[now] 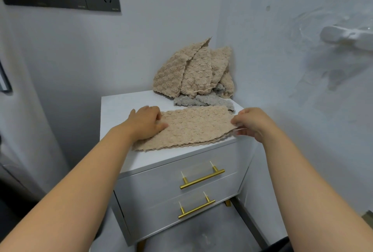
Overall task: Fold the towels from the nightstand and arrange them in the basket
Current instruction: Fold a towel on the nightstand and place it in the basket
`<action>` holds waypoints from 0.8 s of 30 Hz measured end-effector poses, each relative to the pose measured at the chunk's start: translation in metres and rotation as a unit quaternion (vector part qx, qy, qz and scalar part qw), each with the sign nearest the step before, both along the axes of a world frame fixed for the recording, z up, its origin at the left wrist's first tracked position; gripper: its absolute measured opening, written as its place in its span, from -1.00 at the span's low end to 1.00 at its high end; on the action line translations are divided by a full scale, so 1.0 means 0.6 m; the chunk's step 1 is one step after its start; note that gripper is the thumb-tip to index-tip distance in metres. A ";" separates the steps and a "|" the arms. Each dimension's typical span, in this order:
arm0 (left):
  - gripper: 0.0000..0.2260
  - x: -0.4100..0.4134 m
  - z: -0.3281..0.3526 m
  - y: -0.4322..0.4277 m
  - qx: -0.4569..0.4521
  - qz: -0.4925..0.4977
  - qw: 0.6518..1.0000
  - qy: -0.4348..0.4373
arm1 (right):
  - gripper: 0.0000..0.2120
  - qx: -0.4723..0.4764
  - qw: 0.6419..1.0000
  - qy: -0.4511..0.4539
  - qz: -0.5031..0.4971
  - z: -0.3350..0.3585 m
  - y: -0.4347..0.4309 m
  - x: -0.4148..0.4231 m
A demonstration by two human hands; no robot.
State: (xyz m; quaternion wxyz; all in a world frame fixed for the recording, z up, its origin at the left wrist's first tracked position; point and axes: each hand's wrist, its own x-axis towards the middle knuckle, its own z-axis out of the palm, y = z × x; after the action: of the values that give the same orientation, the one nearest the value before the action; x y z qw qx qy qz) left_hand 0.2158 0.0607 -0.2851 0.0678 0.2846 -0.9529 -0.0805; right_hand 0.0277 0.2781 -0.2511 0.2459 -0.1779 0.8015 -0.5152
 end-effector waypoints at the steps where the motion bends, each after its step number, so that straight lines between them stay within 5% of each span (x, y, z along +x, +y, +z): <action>1: -0.54 0.001 -0.004 -0.001 0.038 0.009 0.999 -0.006 | -0.81 0.005 1.000 -0.002 0.003 -0.001 0.000 0.001; 3: -0.28 0.002 -0.004 -0.005 0.057 0.017 0.998 0.004 | -0.91 0.031 0.999 0.017 0.008 -0.004 -0.002 0.003; 5: -0.18 0.002 0.006 -0.008 0.043 0.014 0.999 0.008 | -0.78 0.066 0.997 0.023 0.025 -0.006 -0.002 -0.002; 6: -0.19 0.001 0.011 -0.008 0.044 0.015 0.999 0.003 | -0.46 0.093 0.995 0.017 0.041 -0.009 -0.002 -0.004; 8: -0.33 -0.002 0.020 -0.005 0.041 0.020 0.999 -0.009 | -0.87 0.167 0.981 0.065 0.080 -0.005 -0.003 0.002; 11: -0.52 -0.004 0.023 -0.004 0.026 0.012 0.999 -0.022 | -0.71 0.257 0.953 0.138 0.081 -0.010 -0.008 -0.008; 15: -0.57 -0.003 0.028 -0.004 0.036 0.017 0.999 -0.026 | -0.76 0.258 0.950 0.168 0.048 -0.013 -0.018 -0.014; 20: -0.72 0.011 0.047 -0.008 0.240 0.029 0.970 0.019 | -0.95 0.195 0.964 0.179 -0.021 -0.029 -0.026 -0.037; 24: -0.35 0.038 0.059 -0.013 0.430 0.013 0.902 -0.048 | -0.90 0.142 0.976 0.162 -0.015 -0.033 -0.027 -0.036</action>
State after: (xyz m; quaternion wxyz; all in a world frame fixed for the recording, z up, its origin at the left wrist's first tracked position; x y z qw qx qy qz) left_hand 0.2388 0.0528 -0.2500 -0.1056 0.3016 -0.8241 -0.4677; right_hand 0.0064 0.2617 -0.2707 0.1280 -0.2102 0.8983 -0.3640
